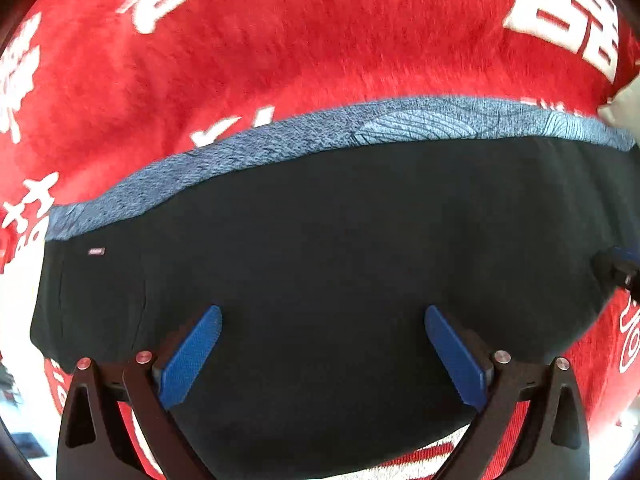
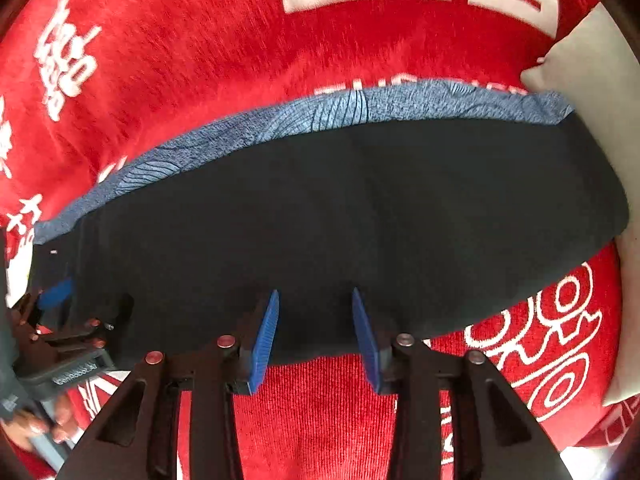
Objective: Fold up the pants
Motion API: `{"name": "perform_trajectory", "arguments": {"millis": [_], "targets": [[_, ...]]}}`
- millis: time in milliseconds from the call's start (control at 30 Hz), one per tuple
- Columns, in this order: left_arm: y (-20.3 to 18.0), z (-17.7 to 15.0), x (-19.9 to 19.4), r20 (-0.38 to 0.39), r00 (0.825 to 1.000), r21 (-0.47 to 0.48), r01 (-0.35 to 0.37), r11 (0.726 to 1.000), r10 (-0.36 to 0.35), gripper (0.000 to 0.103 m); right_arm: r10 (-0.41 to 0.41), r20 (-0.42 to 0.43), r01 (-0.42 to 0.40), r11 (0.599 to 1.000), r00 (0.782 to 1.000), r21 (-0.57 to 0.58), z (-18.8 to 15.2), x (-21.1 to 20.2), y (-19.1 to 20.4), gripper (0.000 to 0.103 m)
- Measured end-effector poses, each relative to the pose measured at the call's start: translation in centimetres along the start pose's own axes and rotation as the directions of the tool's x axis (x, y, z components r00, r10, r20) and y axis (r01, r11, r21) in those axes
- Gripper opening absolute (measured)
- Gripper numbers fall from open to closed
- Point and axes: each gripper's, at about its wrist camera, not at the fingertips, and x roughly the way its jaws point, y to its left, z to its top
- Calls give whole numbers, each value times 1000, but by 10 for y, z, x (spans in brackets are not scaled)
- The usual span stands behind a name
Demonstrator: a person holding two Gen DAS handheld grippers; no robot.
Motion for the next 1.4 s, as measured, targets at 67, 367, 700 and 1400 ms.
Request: {"name": "perform_trajectory", "arguments": {"millis": [67,367,700,1400], "targets": [[6,0,0,-16,1000,-20,24,1000,-24,102,-31,7,31,998,1000,-51,-4,-3,3,41],[-6,7,-2,-31,999,24,-32,999,33,102,10,13,-12,993,1000,119,-8,-28,-52,42],[-17,3,-9,-52,996,11,-71,997,71,102,6,16,-8,987,1000,161,-4,-50,-95,47],[-25,2,-12,-40,990,67,-134,989,136,103,56,41,-59,994,998,95,1,-14,-60,68]]}}
